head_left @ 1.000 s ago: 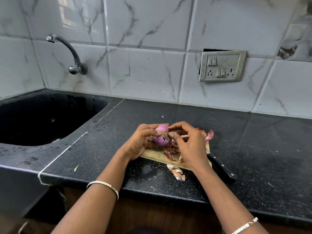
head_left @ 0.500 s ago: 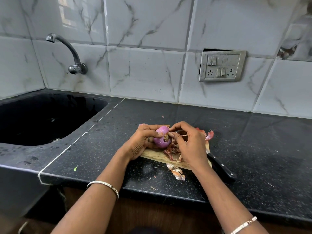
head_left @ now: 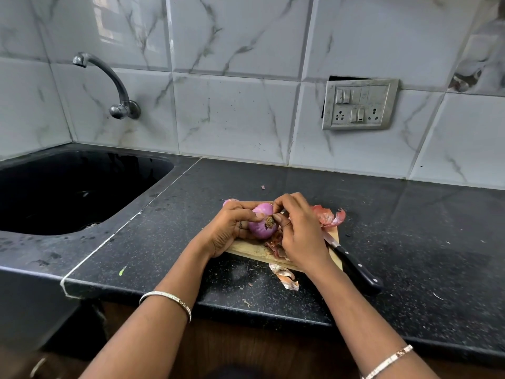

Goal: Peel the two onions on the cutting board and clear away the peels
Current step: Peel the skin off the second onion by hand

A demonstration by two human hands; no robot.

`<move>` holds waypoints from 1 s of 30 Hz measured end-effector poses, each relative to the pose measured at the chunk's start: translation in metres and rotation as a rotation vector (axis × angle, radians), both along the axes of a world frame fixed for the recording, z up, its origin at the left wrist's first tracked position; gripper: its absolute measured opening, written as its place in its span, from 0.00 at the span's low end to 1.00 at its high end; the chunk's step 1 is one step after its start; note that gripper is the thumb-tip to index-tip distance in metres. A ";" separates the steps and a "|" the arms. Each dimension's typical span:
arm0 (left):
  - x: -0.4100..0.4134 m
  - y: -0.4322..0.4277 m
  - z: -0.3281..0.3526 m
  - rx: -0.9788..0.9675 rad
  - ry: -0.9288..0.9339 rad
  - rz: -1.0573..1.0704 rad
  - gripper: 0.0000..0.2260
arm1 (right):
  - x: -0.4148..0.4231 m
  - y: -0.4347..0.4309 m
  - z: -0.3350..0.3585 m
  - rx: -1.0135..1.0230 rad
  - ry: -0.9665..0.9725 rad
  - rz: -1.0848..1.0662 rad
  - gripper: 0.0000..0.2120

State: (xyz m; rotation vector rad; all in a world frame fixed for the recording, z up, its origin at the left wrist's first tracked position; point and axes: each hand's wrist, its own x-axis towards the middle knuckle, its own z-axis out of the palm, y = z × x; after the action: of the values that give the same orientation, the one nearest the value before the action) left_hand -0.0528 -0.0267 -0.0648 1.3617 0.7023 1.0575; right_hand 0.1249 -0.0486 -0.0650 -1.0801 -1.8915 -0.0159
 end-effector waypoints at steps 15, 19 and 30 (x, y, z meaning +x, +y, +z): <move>0.002 0.001 0.001 -0.088 -0.111 0.106 0.20 | 0.002 -0.010 0.005 0.006 0.094 -0.097 0.14; 0.000 0.003 0.000 -0.048 -0.073 0.071 0.18 | 0.003 -0.011 0.007 -0.007 0.177 -0.099 0.05; 0.001 -0.001 0.000 0.046 0.005 0.040 0.20 | 0.005 -0.007 0.006 0.037 0.191 -0.039 0.07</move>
State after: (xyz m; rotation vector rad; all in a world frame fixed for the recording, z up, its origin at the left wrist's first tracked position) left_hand -0.0520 -0.0273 -0.0651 1.3948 0.7149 1.1083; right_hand 0.1303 -0.0558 -0.0589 -1.0553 -1.6932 0.0282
